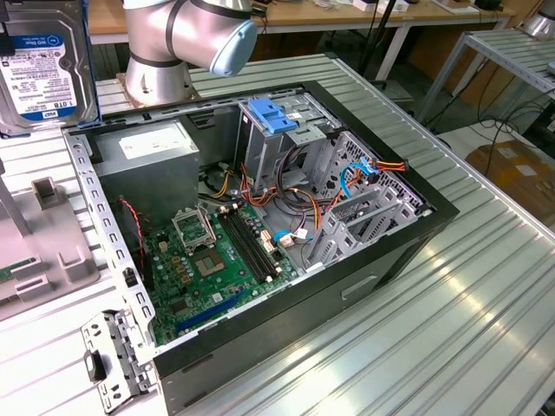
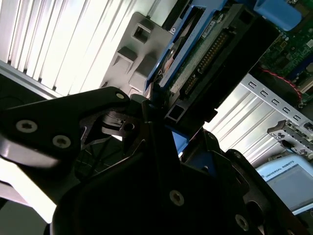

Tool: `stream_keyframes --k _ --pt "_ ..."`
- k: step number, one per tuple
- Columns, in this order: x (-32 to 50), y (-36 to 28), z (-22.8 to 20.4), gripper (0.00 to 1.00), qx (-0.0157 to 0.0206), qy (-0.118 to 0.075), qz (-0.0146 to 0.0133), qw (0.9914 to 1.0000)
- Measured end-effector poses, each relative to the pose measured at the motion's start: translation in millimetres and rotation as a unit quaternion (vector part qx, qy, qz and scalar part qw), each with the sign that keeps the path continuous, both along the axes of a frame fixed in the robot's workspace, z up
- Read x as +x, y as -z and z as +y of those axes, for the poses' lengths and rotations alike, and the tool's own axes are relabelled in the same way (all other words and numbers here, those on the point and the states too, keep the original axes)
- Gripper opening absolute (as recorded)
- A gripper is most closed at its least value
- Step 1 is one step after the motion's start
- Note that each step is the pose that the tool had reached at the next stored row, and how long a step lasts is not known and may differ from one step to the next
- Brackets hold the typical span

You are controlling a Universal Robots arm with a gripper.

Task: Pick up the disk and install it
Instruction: 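Pick up the disk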

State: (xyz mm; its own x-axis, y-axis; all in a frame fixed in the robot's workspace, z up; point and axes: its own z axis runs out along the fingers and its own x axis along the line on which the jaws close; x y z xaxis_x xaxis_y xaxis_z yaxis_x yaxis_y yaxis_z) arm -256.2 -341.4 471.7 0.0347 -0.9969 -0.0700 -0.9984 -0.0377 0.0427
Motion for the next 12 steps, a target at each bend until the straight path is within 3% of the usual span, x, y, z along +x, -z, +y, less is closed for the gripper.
stream_keyframes --k 12 --pt "3.2 0.0 -5.2 0.37 0.0 0.0 0.0 1.0"
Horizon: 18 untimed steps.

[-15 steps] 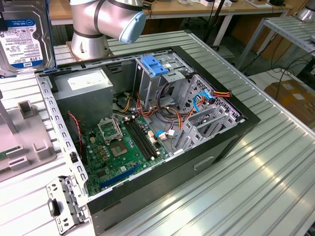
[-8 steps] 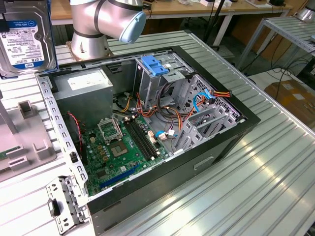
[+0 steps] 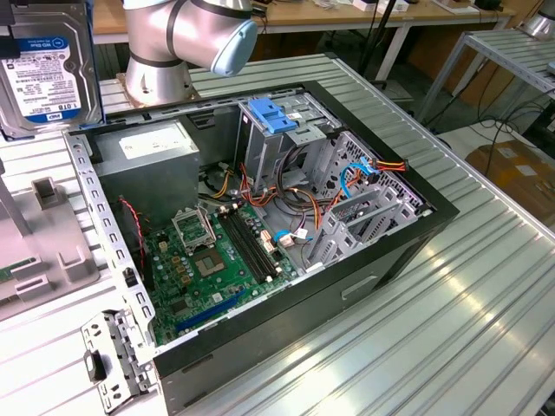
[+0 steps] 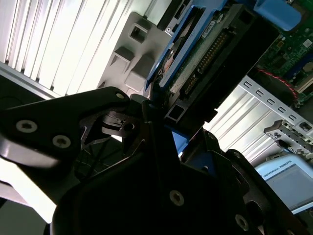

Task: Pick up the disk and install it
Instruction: 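Pick up the disk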

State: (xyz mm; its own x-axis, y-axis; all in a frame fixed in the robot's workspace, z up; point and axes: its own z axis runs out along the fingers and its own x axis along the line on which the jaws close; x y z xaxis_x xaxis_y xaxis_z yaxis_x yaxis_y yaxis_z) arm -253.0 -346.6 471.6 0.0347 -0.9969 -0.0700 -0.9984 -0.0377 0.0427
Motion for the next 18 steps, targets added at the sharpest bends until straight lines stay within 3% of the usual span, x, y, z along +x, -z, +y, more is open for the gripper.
stream_keyframes --k 16,18 --pt "4.6 0.0 -5.9 0.37 0.0 0.0 0.0 1.0" --pt "8.5 0.1 -10.0 0.37 0.0 0.0 0.0 1.0"
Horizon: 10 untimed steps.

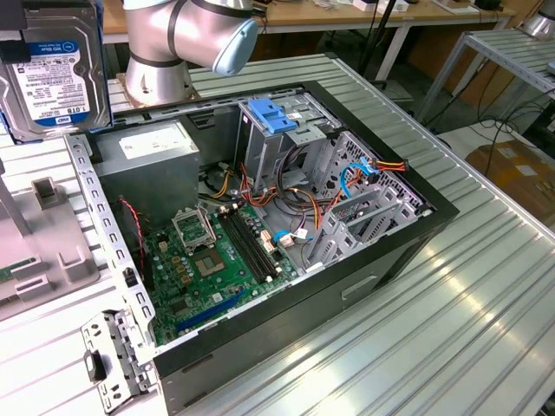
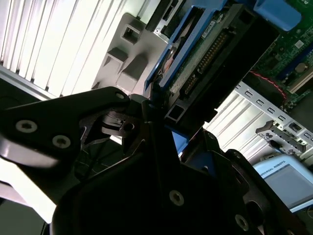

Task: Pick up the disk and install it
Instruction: 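Pick up the disk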

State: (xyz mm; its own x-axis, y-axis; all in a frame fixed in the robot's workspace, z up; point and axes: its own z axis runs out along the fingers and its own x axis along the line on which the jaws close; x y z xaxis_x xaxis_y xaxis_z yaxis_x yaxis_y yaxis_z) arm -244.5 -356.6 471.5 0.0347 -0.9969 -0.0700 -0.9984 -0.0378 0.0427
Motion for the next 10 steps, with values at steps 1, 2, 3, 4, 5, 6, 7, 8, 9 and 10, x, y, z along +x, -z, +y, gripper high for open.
stream_keyframes --k 1,2,3,4,5,6,7,8,9,10 --pt "3.2 0.0 -3.5 0.37 0.0 0.0 0.0 1.0" --pt "7.3 0.1 -7.7 0.37 0.0 0.0 0.0 1.0" --pt "8.2 0.1 -8.2 0.37 0.0 0.0 0.0 1.0" --pt "8.8 0.1 -8.6 0.37 0.0 0.0 0.0 1.0" --pt "9.2 0.1 -8.8 0.37 0.0 0.0 0.0 1.0" --pt "9.7 0.1 -9.1 0.37 0.0 0.0 0.0 1.0" --pt "10.2 0.1 -9.3 0.37 0.0 0.0 0.0 1.0" --pt "10.7 0.1 -9.5 0.37 0.0 0.0 0.0 1.0" --pt "11.3 0.2 -9.9 0.37 0.0 0.0 0.0 1.0" --pt "11.9 0.2 -10.2 0.37 0.0 0.0 0.0 1.0"
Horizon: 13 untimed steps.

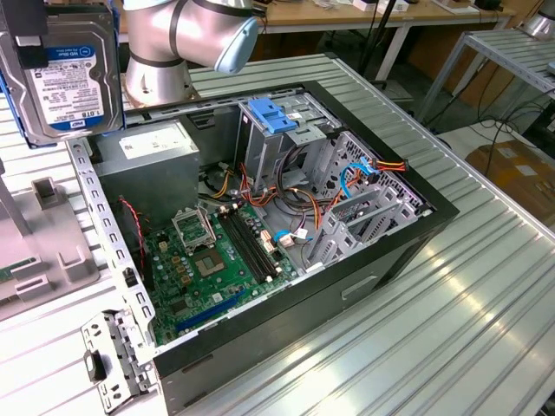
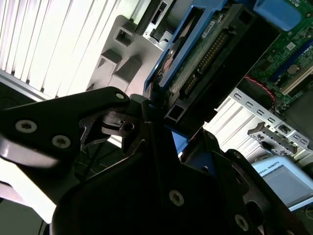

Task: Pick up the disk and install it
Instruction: 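Pick up the disk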

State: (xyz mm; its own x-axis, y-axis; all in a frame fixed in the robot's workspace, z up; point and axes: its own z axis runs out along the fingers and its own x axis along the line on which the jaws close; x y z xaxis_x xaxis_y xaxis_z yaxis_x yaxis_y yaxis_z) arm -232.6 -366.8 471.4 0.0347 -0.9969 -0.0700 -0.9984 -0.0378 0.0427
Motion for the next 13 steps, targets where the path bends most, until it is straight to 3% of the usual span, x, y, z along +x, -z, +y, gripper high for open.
stream_keyframes --k 13 --pt "10.1 0.1 -3.5 0.37 0.0 0.0 0.0 1.0"
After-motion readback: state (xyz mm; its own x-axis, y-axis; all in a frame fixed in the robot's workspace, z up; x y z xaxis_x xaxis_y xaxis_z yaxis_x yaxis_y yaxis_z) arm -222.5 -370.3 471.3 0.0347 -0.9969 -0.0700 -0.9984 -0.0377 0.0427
